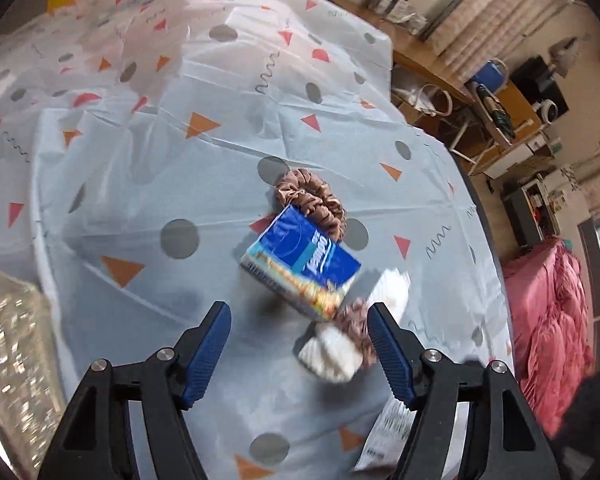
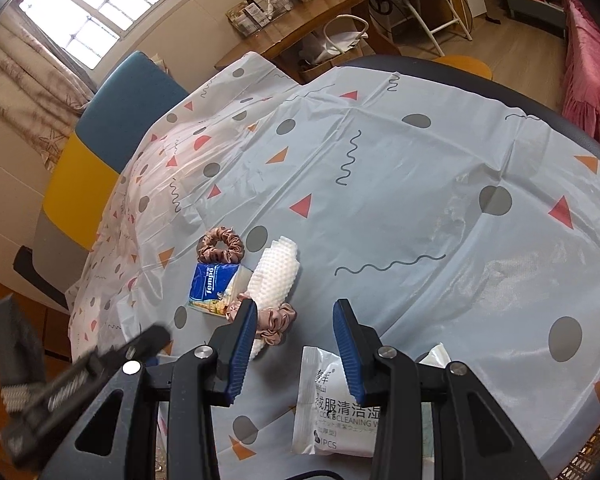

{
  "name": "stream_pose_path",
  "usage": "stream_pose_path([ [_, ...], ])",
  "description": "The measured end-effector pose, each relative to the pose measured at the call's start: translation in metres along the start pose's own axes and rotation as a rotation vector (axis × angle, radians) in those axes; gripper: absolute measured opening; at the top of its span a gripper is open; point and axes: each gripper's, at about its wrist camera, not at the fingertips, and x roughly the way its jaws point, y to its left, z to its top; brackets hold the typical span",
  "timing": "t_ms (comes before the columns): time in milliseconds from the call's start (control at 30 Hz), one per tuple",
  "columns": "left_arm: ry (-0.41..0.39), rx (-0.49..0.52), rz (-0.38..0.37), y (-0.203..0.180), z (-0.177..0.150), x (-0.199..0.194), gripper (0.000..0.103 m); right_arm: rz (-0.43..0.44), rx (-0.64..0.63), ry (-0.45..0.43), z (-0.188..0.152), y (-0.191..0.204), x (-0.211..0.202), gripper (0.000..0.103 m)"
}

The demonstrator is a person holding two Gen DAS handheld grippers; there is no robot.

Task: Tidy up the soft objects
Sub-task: 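Grasp the blue Tempo tissue pack with the left gripper while the right grasps a scrunchie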

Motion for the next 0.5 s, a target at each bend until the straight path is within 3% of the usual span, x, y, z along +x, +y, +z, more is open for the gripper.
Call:
stream_pose_path([
  [133,0.048,-0.079,0.012,-0.004,0.019,0.028,0.073,0.029,0.008,0.021,-0.001,0.000,0.003,0.040],
  [333,0.051,-0.093,0.075,-0.014,0.034,0.051,0.077,0.084,0.024,0.045,-0.002,0.001,0.005,0.040],
  [500,0.054,0.005,0.146,-0.016,0.029,0.063,0.073,0.095,0.044,0.053,-0.003,-0.002,0.005,0.040],
])
